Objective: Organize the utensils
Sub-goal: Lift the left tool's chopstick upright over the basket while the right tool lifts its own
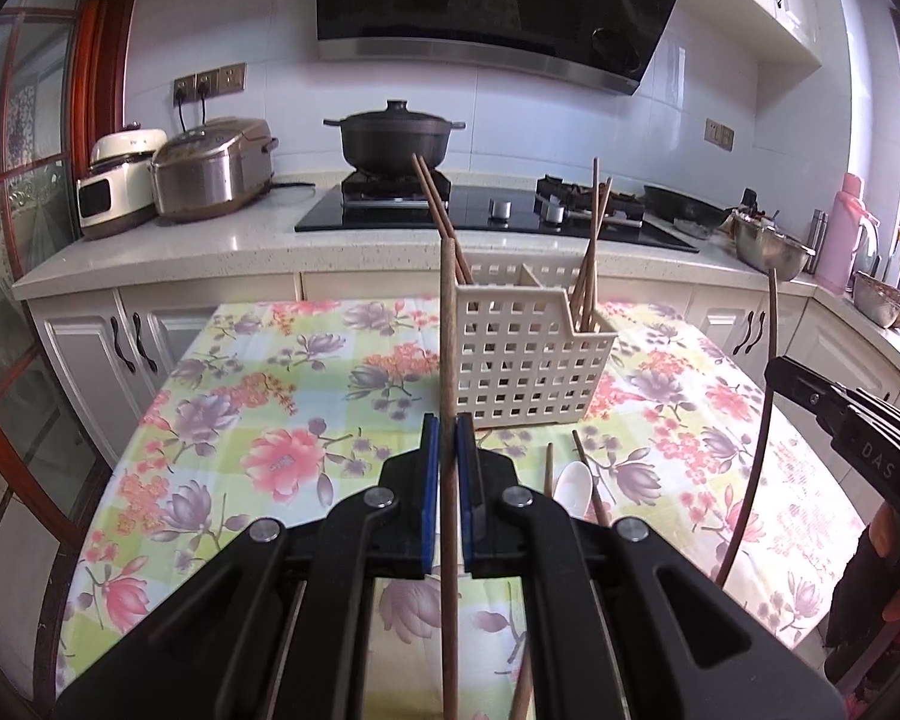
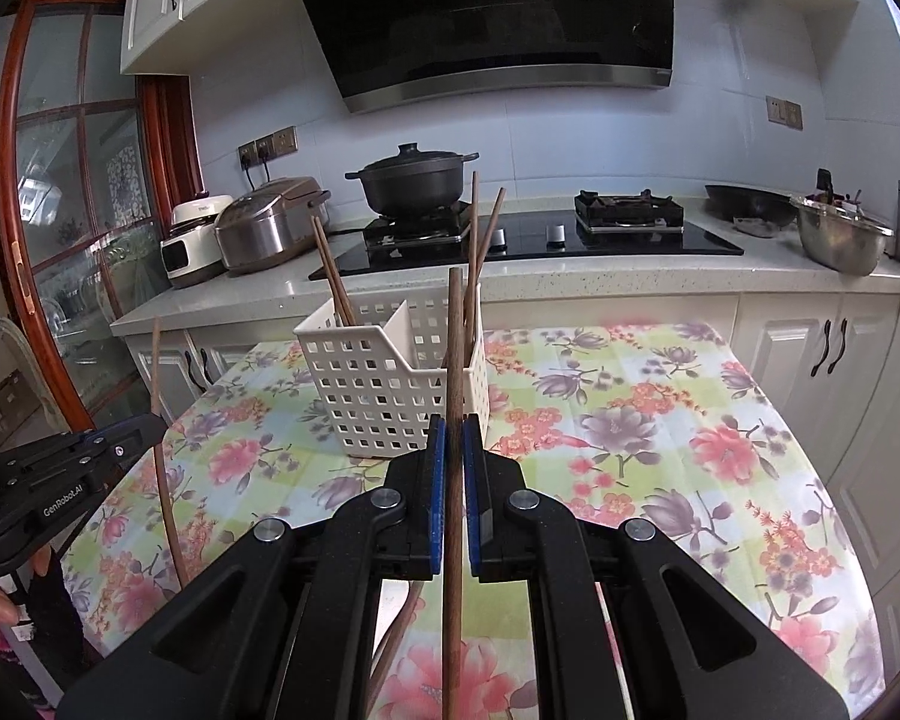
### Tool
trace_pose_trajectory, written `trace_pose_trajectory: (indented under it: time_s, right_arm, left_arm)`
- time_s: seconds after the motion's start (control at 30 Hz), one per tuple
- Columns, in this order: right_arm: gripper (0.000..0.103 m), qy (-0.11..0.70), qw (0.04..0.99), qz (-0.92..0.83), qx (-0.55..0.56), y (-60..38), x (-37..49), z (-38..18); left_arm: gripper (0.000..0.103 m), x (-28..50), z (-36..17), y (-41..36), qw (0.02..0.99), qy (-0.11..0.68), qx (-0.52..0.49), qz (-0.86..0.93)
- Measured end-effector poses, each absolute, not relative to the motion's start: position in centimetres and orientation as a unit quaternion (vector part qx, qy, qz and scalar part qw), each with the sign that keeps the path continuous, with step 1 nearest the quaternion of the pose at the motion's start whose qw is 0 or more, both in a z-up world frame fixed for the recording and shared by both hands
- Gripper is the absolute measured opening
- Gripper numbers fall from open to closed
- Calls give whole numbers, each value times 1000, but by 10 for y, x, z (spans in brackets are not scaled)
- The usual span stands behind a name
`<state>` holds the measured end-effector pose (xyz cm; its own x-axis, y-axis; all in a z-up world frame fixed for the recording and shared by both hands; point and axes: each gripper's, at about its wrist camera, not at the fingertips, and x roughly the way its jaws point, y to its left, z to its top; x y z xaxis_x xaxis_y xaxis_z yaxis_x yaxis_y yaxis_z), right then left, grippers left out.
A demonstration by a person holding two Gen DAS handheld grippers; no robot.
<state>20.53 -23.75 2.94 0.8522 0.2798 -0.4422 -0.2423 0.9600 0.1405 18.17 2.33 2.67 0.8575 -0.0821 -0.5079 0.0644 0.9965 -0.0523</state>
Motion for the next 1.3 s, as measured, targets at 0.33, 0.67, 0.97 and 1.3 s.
trace_pose_trajectory:
  time_s: [0.33,0.67,0.97,1.3]
  right_arm:
    - [6,219,965,136,44,-242,195,40]
    - [6,207,968,135,43,-244,192,48]
    - [6,199,970,135,40,-242,193,53]
    - [6,192,971,139,23,-235,212,67]
  left_arm:
    - [6,167,40,18,970,240,-8,-37]
    - [6,167,46,15,971,235,-3,-40]
    - [6,174,53,15,973,226,-2,-38]
    - [6,190,68,9,973,225,4,-53]
